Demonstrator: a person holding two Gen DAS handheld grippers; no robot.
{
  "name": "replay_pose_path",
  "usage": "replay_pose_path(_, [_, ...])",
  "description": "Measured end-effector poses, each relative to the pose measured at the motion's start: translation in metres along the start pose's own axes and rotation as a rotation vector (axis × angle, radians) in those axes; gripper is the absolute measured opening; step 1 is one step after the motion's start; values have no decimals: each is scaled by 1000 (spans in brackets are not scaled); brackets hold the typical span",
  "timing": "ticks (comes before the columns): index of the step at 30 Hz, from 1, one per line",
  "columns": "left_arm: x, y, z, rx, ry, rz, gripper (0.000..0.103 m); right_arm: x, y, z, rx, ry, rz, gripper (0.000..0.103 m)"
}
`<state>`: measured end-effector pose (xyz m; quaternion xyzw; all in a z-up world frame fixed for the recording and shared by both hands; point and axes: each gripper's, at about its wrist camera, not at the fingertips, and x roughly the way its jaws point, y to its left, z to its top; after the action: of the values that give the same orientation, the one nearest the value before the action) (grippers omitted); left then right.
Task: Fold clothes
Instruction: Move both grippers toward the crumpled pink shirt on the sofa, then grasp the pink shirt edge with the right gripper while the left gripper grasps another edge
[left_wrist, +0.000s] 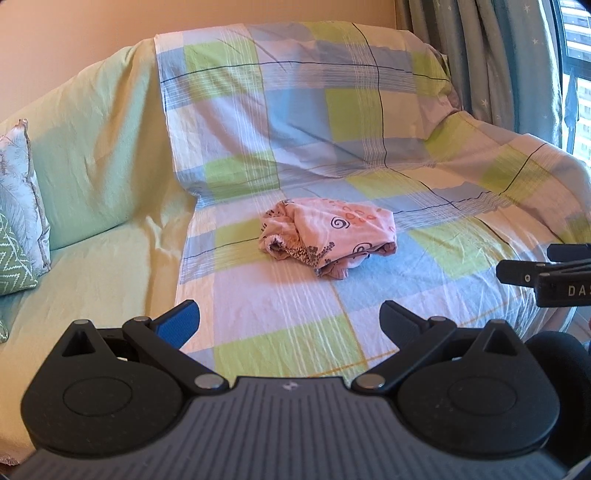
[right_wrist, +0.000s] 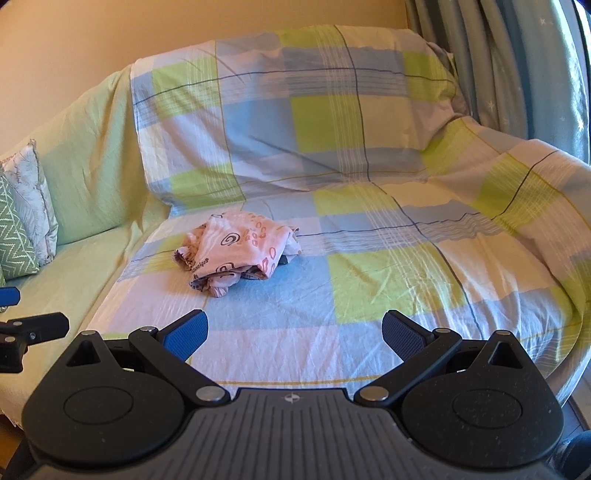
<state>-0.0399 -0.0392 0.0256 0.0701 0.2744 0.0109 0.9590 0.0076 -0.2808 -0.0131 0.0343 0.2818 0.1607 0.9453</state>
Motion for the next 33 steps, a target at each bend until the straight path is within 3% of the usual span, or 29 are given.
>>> replay_pose_path(11, [27, -2, 14, 63, -52, -124, 102, -7, -10, 17, -9, 23, -65, 103])
replay_pose_path(16, [48, 11, 15, 99, -90, -156, 102, 12, 7, 26, -15, 43, -76, 103])
replay_pose_path(20, [74, 27, 14, 103, -95, -202, 102, 32, 30, 32, -109, 47, -60, 103])
replay_pose_path(25, [117, 48, 13, 175, -53, -187, 102, 74, 67, 40, -354, 66, -31, 101])
replay_pose_path(28, [143, 61, 13, 227, -4, -164, 102, 105, 94, 40, -585, 76, -12, 86])
replay_pose_path(32, [167, 82, 13, 206, 37, -192, 102, 146, 133, 15, -1049, 66, 5, 62])
replay_pose_path(33, [172, 85, 13, 214, 43, -197, 101, 155, 139, 7, -1148, 64, 9, 60])
